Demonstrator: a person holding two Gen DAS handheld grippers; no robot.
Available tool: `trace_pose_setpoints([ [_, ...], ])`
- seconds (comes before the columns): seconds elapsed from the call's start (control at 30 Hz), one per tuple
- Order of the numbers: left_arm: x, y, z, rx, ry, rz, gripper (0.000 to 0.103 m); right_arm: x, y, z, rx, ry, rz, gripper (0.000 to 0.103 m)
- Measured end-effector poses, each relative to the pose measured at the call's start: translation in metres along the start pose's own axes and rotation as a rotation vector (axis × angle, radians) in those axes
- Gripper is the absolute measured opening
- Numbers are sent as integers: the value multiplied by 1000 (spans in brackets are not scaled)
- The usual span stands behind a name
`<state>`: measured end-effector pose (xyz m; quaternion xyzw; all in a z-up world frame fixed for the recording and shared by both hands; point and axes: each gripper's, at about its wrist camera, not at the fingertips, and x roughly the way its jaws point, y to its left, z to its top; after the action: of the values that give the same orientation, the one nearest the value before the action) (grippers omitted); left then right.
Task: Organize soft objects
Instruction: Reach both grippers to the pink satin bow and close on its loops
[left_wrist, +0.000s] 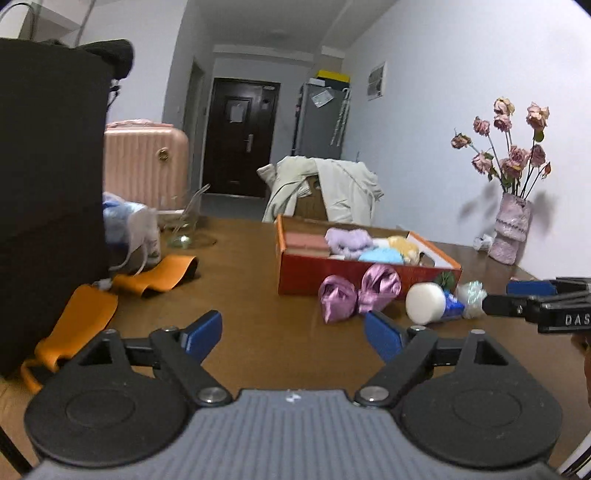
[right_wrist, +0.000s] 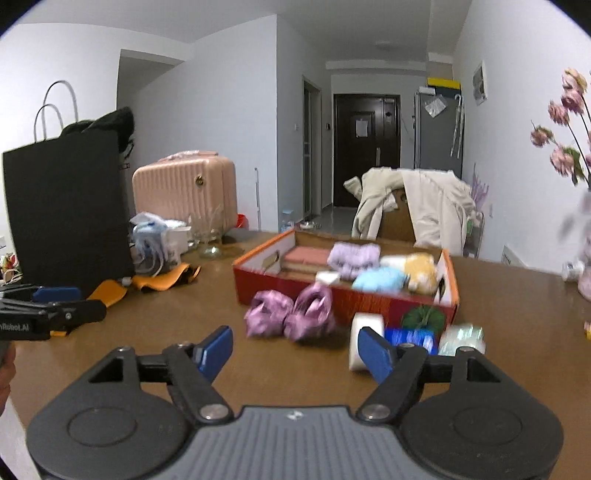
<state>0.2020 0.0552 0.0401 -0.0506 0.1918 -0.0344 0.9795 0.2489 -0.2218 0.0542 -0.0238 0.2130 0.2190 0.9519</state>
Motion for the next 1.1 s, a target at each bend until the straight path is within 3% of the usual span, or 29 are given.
trace_pose_setpoints([
  [0.33,-18,6,-5,16,6,79,88,-8,9,-14,49,3,63,74],
  [0.57,1,6,-5,10,35,59,88,21,-3,-7,76,7,54,74],
  [0.8,71,-12,5,22,92,-37,87,89,-36,0,180,58,41,70],
  [1.0,157,-29,29,28,145,-114,67,151,-57,20,227,76,39,59],
  [1.1,198,-33,34,39,178,-142,61,176,-61,22,242,94,31,50],
])
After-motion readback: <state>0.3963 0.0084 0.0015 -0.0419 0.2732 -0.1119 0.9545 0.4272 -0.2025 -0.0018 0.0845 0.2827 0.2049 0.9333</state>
